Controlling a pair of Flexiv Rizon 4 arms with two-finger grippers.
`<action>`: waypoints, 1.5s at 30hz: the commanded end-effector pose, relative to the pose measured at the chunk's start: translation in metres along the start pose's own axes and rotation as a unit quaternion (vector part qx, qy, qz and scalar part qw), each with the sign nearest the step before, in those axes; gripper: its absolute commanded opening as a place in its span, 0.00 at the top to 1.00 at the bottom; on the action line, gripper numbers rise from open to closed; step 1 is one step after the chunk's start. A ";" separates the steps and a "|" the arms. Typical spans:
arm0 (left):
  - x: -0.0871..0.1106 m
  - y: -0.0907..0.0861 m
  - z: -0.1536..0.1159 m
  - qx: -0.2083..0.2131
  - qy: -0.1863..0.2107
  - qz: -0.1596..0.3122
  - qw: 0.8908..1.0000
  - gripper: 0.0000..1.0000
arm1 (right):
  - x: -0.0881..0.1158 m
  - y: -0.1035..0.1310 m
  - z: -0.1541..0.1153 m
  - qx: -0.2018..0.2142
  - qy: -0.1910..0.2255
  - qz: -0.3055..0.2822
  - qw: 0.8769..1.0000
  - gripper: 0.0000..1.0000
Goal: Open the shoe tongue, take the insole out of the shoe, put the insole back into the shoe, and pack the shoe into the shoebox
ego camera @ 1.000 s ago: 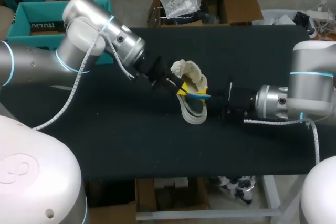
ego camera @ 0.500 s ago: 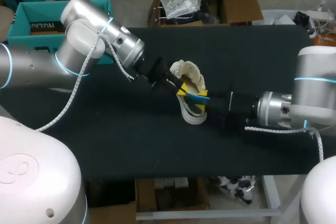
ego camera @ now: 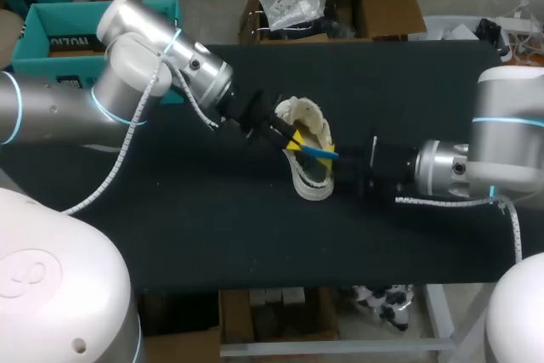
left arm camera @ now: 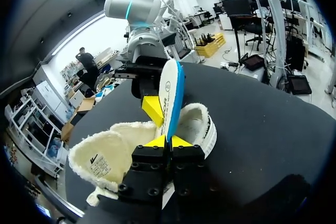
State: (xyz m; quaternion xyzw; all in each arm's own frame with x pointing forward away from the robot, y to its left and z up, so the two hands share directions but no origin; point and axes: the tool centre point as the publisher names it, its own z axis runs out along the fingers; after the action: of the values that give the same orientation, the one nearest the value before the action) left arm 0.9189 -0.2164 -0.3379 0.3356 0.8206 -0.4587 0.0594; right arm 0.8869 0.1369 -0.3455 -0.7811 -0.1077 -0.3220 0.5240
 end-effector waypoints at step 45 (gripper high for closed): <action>0.000 0.002 0.015 0.004 0.008 0.001 1.000 1.00 | -0.001 -0.004 0.005 -0.011 -0.008 -0.007 1.000 1.00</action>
State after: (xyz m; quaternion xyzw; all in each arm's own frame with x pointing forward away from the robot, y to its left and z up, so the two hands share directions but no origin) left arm 0.9155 -0.2252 -0.3458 0.3424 0.8190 -0.4576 0.0510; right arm 0.8771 0.1422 -0.3374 -0.7908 -0.1110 -0.3254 0.5064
